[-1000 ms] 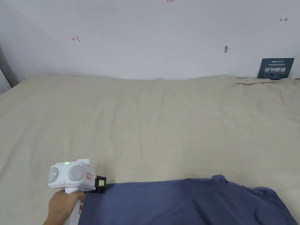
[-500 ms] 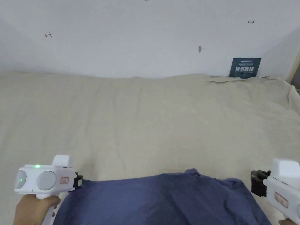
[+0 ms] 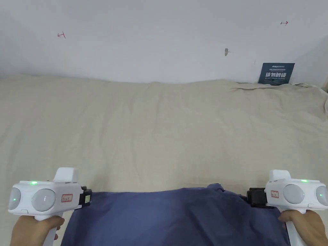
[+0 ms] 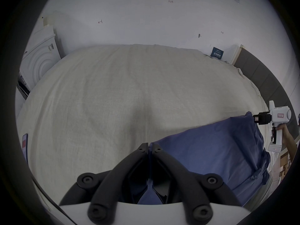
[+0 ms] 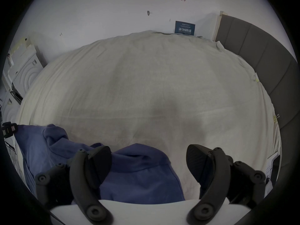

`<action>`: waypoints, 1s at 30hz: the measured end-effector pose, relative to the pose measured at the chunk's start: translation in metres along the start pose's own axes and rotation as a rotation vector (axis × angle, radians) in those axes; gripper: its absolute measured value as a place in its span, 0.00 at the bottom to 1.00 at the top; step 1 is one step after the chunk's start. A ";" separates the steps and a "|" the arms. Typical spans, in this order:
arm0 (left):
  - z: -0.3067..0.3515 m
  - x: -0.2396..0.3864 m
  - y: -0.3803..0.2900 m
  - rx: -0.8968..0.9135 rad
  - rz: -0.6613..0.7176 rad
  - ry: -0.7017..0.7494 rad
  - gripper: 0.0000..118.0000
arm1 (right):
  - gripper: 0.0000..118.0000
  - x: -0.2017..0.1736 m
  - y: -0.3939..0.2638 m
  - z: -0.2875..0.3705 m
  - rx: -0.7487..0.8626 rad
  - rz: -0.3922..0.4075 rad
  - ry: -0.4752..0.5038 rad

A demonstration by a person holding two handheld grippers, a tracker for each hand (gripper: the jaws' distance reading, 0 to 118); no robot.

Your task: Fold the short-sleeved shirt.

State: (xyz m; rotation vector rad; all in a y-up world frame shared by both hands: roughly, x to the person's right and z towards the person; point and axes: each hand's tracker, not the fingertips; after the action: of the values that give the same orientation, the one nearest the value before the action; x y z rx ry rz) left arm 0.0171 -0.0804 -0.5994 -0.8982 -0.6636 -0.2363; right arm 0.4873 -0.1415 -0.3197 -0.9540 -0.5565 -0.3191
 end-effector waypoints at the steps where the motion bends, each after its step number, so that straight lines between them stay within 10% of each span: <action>1: 0.000 0.000 0.000 -0.002 0.003 -0.002 0.00 | 0.75 0.000 -0.001 -0.004 0.000 0.001 0.003; 7: 0.002 0.000 -0.003 -0.001 0.016 -0.006 0.00 | 0.05 -0.016 -0.009 0.002 -0.003 0.049 0.031; 30: 0.110 -0.019 -0.061 0.096 0.094 0.008 0.00 | 0.05 0.016 -0.115 0.254 0.391 0.019 0.210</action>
State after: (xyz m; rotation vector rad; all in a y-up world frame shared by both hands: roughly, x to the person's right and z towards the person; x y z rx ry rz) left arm -0.0731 -0.0328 -0.5239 -0.8336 -0.6187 -0.1225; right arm 0.3664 0.0082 -0.1172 -0.5395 -0.3969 -0.2763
